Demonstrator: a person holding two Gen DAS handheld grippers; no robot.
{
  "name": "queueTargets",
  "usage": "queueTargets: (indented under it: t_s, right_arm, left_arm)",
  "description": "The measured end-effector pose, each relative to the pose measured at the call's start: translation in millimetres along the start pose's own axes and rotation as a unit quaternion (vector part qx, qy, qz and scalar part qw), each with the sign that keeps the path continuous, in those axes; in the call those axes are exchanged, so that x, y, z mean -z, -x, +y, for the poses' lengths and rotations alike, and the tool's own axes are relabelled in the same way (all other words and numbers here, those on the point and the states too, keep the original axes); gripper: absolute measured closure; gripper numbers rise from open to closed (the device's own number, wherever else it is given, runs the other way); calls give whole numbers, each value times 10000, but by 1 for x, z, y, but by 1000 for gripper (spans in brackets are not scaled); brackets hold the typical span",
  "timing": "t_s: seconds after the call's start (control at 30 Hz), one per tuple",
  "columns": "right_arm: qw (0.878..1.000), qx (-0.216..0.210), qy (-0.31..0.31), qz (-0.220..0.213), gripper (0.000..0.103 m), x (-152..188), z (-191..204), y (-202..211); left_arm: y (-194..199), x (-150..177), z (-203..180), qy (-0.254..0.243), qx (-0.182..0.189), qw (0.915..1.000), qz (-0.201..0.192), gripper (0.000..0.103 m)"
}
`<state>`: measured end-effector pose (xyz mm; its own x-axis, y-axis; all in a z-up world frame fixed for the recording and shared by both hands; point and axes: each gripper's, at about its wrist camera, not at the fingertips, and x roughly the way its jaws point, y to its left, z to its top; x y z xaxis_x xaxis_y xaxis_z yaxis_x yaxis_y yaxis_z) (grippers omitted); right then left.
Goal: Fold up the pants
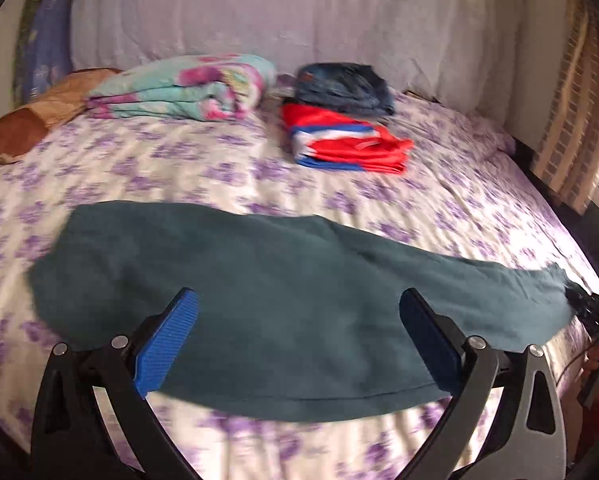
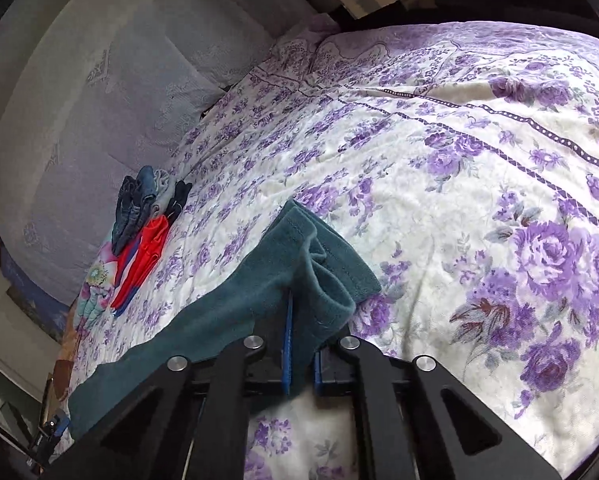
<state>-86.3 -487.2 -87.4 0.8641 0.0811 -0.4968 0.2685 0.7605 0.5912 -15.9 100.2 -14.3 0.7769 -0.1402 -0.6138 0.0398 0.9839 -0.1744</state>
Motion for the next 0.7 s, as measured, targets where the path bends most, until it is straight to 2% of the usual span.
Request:
queueTargets:
  t_s: [0.07, 0.1, 0.17, 0.23, 0.27, 0.3, 0.37, 0.43, 0.47, 0.53, 0.57, 0.63, 0.67, 0.7]
  right_arm:
    - [9990, -117, 400, -182, 98, 0, 31, 3]
    - [9969, -194, 732, -220, 98, 2, 54, 3]
    - [9895, -399, 1374, -218, 98, 10, 103, -3]
    - [9764, -657, 2051, -144, 98, 26, 155, -13]
    - [9681, -789, 2375, -96, 98, 36, 181, -19]
    - [9599, -942, 2640, -28, 98, 47, 206, -26]
    - [9423, -1221, 3107, 245, 98, 73, 253, -44]
    - [9203, -1398, 3602, 614, 98, 106, 293, -62]
    - [9065, -1431, 3883, 838, 98, 125, 310, -73]
    - [8744, -1405, 4439, 1366, 98, 169, 334, -90]
    - [8565, -1324, 4711, 1644, 98, 189, 341, -99]
    - [8280, -1076, 5176, 1870, 95, 217, 350, -103]
    - [8249, -1151, 5225, 1824, 91, 218, 351, -97]
    - [8277, -1375, 5124, 1828, 89, 214, 349, -89]
  left_arm:
    - [12, 1, 45, 554, -307, 9980, -33, 4]
    - [17, 5, 69, 922, -335, 9952, -26, 4]
    - [22, 16, 112, 1674, -216, 9856, 30, 4]
    - [23, 31, 149, 2377, -58, 9713, 45, 5]
    - [24, 37, 161, 2571, 209, 9662, -60, 5]
    - [26, 41, 163, 2546, 348, 9663, -173, 5]
    - [22, 40, 153, 2104, 142, 9775, -112, 5]
    - [10, 40, 131, 1387, -422, 9894, -44, 5]
    - [3, 42, 118, 1018, -782, 9917, -22, 5]
    - [-7, 48, 98, 430, -1416, 9889, -115, 4]
    - [-6, 50, 96, 409, -1481, 9879, -206, 4]
    - [-4, 49, 105, 589, -1221, 9906, -203, 4]
    - [-2, 48, 110, 649, -1064, 9920, -208, 4]
    - [-2, 48, 114, 668, -962, 9929, -216, 4]
